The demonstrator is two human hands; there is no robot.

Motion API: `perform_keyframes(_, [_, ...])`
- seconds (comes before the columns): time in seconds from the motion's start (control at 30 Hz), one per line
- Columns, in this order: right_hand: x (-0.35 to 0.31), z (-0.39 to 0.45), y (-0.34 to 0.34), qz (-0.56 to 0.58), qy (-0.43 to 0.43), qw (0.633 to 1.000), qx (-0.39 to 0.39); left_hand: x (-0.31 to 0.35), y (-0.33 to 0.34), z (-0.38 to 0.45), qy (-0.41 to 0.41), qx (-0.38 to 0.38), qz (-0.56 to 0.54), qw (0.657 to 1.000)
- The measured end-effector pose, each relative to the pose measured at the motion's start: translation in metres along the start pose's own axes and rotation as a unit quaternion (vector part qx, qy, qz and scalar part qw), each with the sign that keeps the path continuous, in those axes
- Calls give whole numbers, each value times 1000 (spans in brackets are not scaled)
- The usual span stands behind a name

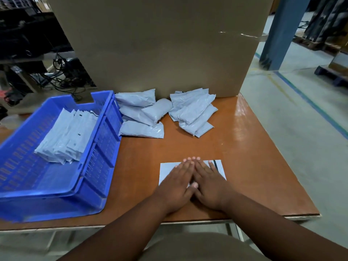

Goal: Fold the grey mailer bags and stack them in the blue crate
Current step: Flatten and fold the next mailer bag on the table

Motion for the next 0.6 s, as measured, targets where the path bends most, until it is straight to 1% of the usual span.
perform_keyframes(0.1, [-8, 3, 16, 7, -3, 999, -32, 8, 21, 4, -1, -10, 32, 999])
perform_keyframes(0.2, [1, 3, 16, -10, 10, 999, -38, 0, 29, 3, -4, -8, 49, 999])
perform_keyframes(0.33, [11, 0, 13, -8, 38, 999, 5, -19, 37, 2, -46, -11, 81, 996])
perform_keyframes(0.37, [16, -1, 12, -9, 51, 999, 4, -25, 38, 0, -55, -11, 84, 995])
perform_keyframes(0.47, [38, -9, 8, -32, 96, 994, -30, -45, 36, -8, -89, -20, 76, 993])
perform_keyframes(0.6, [51, -14, -6, -33, 123, 991, -38, -74, 30, -18, -134, -63, 84, 985])
Point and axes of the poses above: each hand's wrist, its own z-axis towards the middle knuckle, its own y-axis out of the palm, x = y × z, the point moved 7 cm from there along z, towards the middle knuckle, and after that the axes turned 13 degrees about z, right-handed, at the moved point
